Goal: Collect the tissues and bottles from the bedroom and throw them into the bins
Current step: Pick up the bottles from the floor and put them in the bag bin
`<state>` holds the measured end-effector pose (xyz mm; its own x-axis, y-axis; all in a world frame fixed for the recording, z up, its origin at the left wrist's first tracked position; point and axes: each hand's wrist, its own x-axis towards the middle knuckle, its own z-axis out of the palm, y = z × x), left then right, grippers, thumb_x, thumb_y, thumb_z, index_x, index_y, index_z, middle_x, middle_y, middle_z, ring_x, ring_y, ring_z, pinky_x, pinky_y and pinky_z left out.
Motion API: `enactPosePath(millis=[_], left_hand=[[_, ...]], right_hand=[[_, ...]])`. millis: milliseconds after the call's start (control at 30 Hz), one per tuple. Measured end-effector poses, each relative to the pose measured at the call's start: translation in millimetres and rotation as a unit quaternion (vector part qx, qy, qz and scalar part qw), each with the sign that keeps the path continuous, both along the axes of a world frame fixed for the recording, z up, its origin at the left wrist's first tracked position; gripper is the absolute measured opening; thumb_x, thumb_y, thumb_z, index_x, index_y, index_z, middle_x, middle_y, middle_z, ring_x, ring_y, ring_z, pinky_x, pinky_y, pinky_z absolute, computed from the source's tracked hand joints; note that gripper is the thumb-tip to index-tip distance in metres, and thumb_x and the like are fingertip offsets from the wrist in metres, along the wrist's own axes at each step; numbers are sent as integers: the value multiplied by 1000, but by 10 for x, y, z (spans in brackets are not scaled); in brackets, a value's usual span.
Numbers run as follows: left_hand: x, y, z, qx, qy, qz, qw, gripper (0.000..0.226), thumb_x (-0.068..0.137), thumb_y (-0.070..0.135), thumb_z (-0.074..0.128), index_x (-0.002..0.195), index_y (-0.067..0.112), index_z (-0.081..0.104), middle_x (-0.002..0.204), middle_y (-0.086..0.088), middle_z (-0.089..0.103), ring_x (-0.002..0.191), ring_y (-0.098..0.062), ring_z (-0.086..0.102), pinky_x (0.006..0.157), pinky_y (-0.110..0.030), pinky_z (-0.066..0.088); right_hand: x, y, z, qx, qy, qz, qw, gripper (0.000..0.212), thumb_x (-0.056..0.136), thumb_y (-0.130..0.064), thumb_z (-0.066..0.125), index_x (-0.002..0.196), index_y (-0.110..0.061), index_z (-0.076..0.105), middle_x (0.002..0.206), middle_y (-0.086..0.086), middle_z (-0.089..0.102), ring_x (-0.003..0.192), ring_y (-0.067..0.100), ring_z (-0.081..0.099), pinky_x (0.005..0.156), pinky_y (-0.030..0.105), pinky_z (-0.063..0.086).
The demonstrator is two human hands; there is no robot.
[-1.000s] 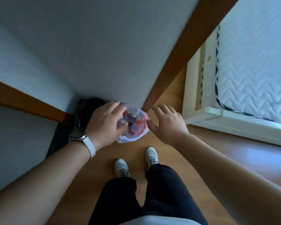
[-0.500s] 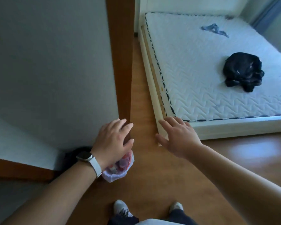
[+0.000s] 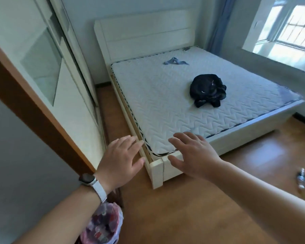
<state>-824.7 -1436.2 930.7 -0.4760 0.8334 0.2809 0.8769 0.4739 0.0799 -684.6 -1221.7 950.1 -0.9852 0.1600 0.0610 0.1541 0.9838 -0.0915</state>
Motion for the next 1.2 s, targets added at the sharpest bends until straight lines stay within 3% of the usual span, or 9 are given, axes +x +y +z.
enactPosePath(millis=[267,433,600,733,833,1000,1200], left_hand=[[419,1398,172,12,23,-78,997,47,91,49,47,125,18,58,125,-3,60,118,-22,53,98,-43,43],[679,2209,249,3,19,-154,988,49,92,50,43,130,20,54,132,-3,56,124,-22,50,101,-44,44],[826,2886,257,9,20,-208,978,51,89,49,43,127,19,58,132,-4,58,125,-25,52,100,-45,43],[850,3386,200,7,12,-260,965,49,90,48,43,127,19,58,132,-3,59,124,-26,53,99,-45,44],[834,3807,130,-2,6,-310,951,50,90,49,42,129,21,56,133,-2,58,125,-25,53,99,-45,45],[691,4657,-26,-14,-16,-394,919,51,92,51,40,132,22,54,136,-2,56,127,-24,51,100,-44,44],[293,5621,-19,-9,-27,-459,888,54,93,53,36,133,20,55,137,-3,56,128,-25,50,102,-44,43]], right_hand=[[771,1120,179,-3,37,-66,997,55,91,-61,37,135,-29,42,139,-9,44,131,18,36,106,37,29],[1221,1707,217,-3,52,-142,989,59,86,-64,32,132,-29,47,136,-8,49,127,20,43,103,38,33],[1569,2152,173,-1,55,-221,974,64,84,-65,28,133,-29,47,138,-8,48,130,19,40,104,37,31],[1733,2408,85,-3,42,-275,961,61,88,-63,34,137,-29,43,141,-8,45,133,19,36,106,36,28],[1803,2590,21,-7,37,-333,942,58,89,-60,41,136,-27,46,140,-5,47,132,20,37,104,37,31],[1829,2979,-36,2,29,-440,897,66,80,-62,31,129,-25,55,134,-3,53,126,22,45,100,43,37],[1578,3519,-21,10,11,-535,845,65,80,-65,30,130,-29,53,137,-7,50,127,18,43,102,40,33]])
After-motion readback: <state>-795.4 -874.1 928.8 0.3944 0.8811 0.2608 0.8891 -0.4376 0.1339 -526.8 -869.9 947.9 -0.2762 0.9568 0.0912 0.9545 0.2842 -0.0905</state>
